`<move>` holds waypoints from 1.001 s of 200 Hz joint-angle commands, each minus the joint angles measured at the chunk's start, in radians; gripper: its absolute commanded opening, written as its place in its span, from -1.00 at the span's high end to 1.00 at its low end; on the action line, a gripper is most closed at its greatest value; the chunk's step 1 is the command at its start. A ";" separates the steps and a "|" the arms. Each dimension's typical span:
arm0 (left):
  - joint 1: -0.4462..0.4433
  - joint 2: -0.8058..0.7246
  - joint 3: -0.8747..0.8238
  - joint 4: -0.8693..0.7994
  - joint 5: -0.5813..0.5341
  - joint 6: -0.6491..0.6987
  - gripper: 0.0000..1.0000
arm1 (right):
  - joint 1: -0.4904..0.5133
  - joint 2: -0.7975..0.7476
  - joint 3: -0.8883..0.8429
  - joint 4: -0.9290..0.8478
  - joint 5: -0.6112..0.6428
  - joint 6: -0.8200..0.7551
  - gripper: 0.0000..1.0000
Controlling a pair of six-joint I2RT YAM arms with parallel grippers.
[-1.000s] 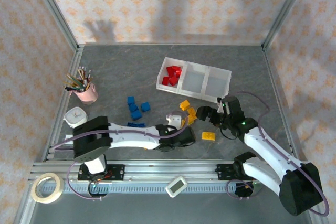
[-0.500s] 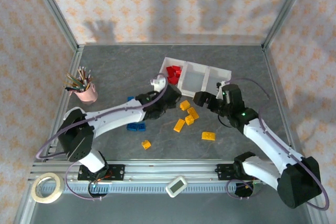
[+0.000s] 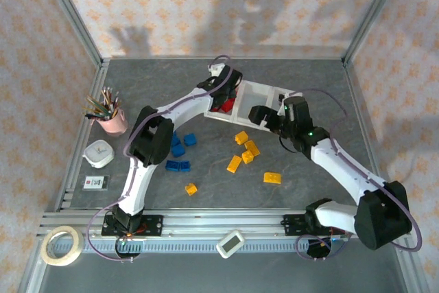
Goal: Sort the legos into containers by color
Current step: Place the lego in the container, then pick up the lego from the center of the table.
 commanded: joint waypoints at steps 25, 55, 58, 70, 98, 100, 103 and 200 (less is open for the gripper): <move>0.005 -0.063 0.058 -0.090 0.000 0.044 -0.15 | -0.005 0.046 0.064 -0.081 -0.009 -0.053 -1.00; 0.003 -0.159 0.001 -0.123 0.076 0.042 -0.29 | 0.000 0.058 0.093 -0.153 0.005 -0.067 -0.99; 0.002 -0.174 -0.018 -0.118 0.089 0.040 -0.31 | 0.001 0.058 0.096 -0.159 0.004 -0.069 -0.99; -0.004 -0.266 -0.125 -0.082 0.134 0.033 -0.38 | 0.008 0.058 0.102 -0.185 0.013 -0.073 -0.99; -0.016 -0.521 -0.422 0.014 0.215 0.000 -0.59 | 0.051 0.054 0.117 -0.262 0.098 -0.088 -0.99; -0.017 -0.538 -0.443 0.021 0.218 0.000 -0.60 | 0.054 0.052 0.117 -0.265 0.103 -0.089 -0.99; -0.017 -0.562 -0.466 0.027 0.226 0.000 -0.62 | 0.060 0.050 0.115 -0.268 0.111 -0.091 -0.99; -0.078 -1.101 -1.042 0.108 0.369 -0.021 -0.98 | 0.289 0.089 0.016 -0.296 0.322 -0.022 -0.81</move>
